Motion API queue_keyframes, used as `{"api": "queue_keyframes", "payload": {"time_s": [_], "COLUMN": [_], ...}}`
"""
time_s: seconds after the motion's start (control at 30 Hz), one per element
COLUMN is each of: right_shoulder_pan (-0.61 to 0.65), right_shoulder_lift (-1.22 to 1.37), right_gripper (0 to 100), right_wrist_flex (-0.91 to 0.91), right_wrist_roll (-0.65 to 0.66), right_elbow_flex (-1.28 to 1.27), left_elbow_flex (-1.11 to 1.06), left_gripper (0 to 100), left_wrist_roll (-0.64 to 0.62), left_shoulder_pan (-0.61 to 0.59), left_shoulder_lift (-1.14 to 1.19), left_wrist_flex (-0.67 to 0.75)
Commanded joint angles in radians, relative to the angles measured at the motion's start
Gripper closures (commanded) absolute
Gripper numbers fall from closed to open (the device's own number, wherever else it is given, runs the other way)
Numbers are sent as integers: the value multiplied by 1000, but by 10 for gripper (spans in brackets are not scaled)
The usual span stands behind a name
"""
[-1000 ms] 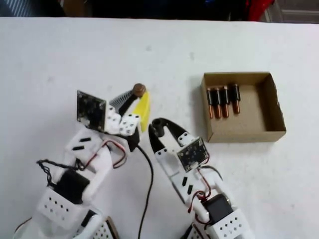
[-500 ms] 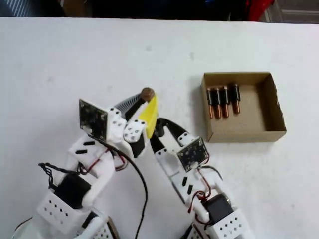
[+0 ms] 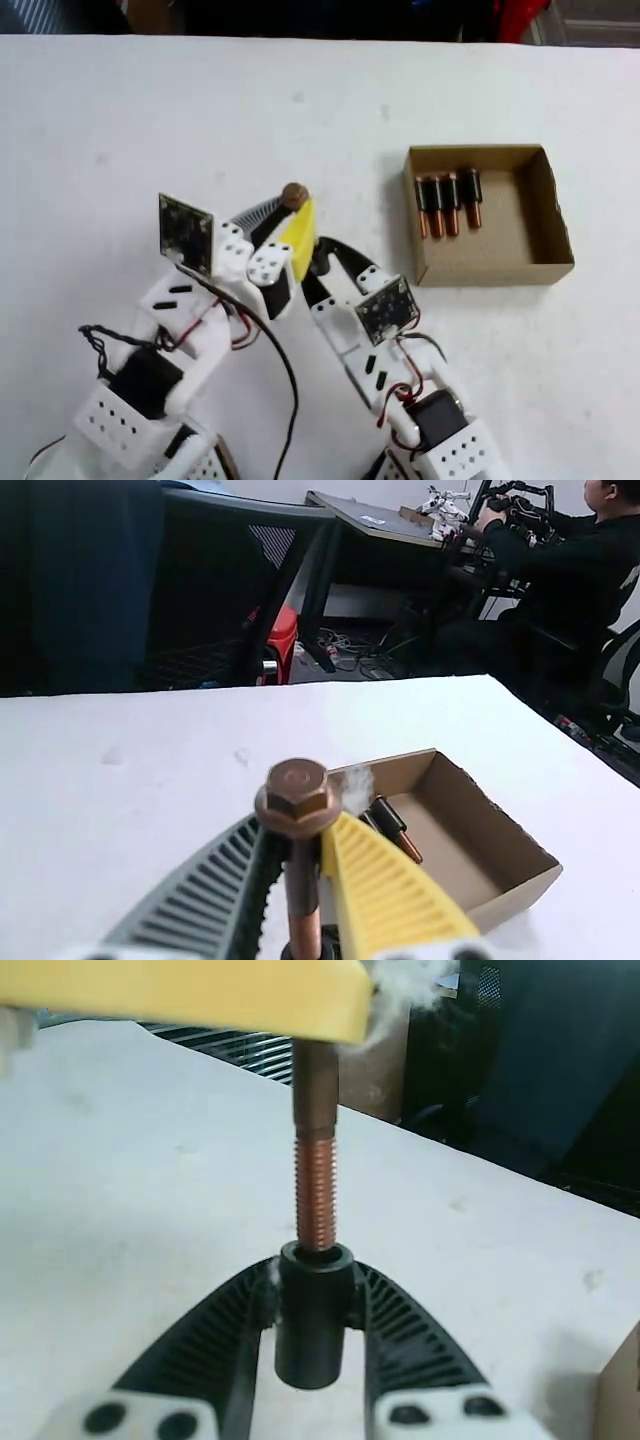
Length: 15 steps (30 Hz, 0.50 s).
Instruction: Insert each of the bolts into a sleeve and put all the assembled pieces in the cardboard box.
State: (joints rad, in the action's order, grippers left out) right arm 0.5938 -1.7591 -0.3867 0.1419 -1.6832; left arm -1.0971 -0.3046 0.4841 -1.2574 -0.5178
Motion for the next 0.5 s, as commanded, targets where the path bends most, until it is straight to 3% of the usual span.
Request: {"api": "queue_keyframes", "payload": {"time_s": [0.0,0.47], "right_shoulder_pan": [5,4], "right_shoulder_lift": [-10,-10], "right_gripper": [981,981], "right_wrist_flex": [2,4], "right_wrist_roll": [-3,-3], "right_elbow_flex": [-8,-8], "left_elbow_flex": [9,-15], "left_gripper": [980,980], "left_wrist_roll": [-60,-144], "left_shoulder_pan": [13,13], "left_shoulder_lift": [-28,-28], "left_wrist_flex": [-35,-190]}}
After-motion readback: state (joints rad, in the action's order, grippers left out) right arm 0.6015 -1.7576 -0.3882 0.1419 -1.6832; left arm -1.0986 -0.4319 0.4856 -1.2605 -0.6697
